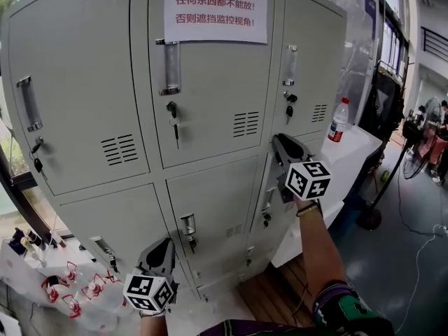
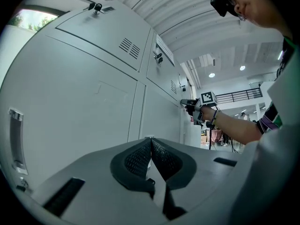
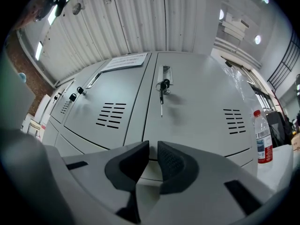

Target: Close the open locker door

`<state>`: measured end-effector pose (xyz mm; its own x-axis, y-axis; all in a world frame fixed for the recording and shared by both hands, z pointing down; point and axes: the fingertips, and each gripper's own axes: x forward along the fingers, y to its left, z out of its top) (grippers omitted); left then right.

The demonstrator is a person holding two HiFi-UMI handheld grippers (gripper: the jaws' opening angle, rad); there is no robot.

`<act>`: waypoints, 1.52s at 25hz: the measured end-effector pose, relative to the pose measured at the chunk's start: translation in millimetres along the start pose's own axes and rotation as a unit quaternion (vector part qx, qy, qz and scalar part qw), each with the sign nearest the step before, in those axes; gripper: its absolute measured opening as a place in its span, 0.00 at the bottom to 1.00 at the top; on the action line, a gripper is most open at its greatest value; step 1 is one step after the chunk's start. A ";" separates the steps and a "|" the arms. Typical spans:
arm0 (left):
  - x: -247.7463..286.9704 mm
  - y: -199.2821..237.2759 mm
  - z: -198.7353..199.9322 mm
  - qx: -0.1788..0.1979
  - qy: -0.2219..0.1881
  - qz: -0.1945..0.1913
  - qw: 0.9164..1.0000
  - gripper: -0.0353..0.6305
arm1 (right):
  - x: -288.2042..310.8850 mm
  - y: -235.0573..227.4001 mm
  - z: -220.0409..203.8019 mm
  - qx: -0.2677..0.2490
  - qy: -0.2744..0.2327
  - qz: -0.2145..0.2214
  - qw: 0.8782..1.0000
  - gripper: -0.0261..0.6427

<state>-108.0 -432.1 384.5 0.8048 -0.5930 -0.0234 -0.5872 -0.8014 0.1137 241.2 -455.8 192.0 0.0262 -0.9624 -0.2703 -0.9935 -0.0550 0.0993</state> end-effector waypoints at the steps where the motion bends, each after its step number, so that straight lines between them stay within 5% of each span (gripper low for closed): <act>1: -3.2 2.6 -1.8 -0.002 0.001 0.004 1.000 0.09 | -1.1 0.7 -0.3 -0.004 0.003 -0.002 1.000 0.10; 15: -43.4 2.9 3.8 -0.012 -0.020 0.035 0.999 0.09 | -57.2 21.4 -2.4 0.005 0.021 0.002 1.000 0.10; 24: -65.7 -53.3 25.0 0.013 -0.027 0.054 0.998 0.09 | -138.0 17.7 -9.3 0.028 0.028 0.017 0.999 0.10; 38: -134.7 -151.5 3.3 0.028 -0.012 0.114 0.993 0.09 | -296.4 18.5 -37.5 0.050 0.041 0.031 0.997 0.10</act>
<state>-127.8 -231.0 367.1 0.6479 -0.7612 -0.0270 -0.7588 -0.6482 0.0637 219.2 -181.5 309.9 -0.0297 -0.9821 -0.1861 -0.9995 0.0271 0.0166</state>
